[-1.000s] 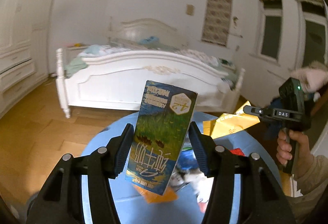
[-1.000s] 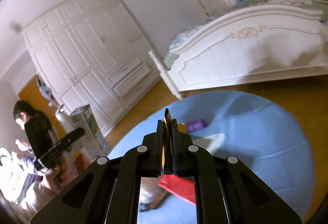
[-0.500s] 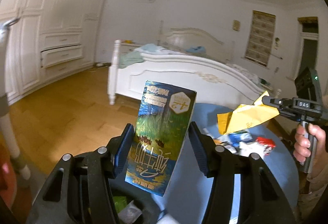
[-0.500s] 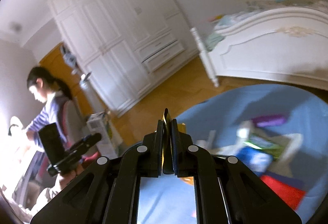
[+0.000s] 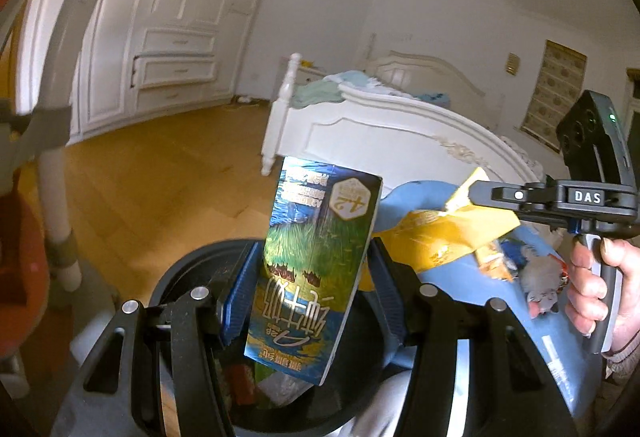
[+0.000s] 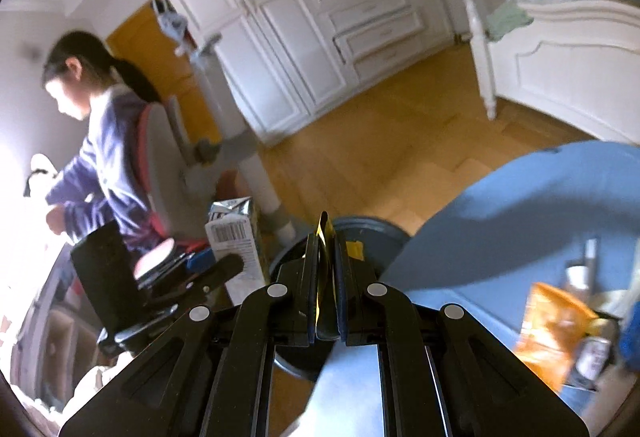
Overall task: Collect trash
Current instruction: 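Carry both items over the bin and open both tools to drop them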
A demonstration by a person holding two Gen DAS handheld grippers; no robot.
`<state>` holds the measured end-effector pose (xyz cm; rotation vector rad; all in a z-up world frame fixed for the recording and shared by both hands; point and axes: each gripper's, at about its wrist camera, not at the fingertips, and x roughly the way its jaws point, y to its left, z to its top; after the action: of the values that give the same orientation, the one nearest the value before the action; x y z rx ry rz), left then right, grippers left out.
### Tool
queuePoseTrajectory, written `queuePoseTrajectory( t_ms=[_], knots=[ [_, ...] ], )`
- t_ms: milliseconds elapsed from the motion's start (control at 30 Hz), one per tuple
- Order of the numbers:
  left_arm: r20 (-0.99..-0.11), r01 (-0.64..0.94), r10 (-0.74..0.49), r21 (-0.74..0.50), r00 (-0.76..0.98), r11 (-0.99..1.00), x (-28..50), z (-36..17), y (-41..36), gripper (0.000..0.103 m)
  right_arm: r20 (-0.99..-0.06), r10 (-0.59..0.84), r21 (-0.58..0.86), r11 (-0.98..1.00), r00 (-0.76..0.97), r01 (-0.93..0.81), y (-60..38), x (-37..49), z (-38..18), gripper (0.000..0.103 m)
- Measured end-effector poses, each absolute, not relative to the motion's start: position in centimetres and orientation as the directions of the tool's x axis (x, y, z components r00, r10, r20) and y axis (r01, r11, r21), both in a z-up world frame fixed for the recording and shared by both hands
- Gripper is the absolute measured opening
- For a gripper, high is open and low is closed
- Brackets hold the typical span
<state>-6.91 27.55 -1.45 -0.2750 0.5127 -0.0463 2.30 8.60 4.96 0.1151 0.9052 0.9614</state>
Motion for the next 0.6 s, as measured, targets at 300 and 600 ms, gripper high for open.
queuePoseTrajectory(
  t_ms=[300, 600],
  knots=[
    [-0.537, -0.083, -0.097, -0.301, 0.838, 0.950, -6.9, -4.7, 29.4, 0.055, -0.701, 0.688, 0.413, 0.607, 0.188, -0.679, 16.4, 3.2, 1.5, 0.009],
    [-0.571, -0.095, -0.097, -0.297, 0.815, 0.950, -6.5, -6.1, 29.6, 0.055, -0.743, 0.652, 0.401, 0.616, 0.153, -0.678, 18.5, 3.1, -1.2, 0.009]
  ],
)
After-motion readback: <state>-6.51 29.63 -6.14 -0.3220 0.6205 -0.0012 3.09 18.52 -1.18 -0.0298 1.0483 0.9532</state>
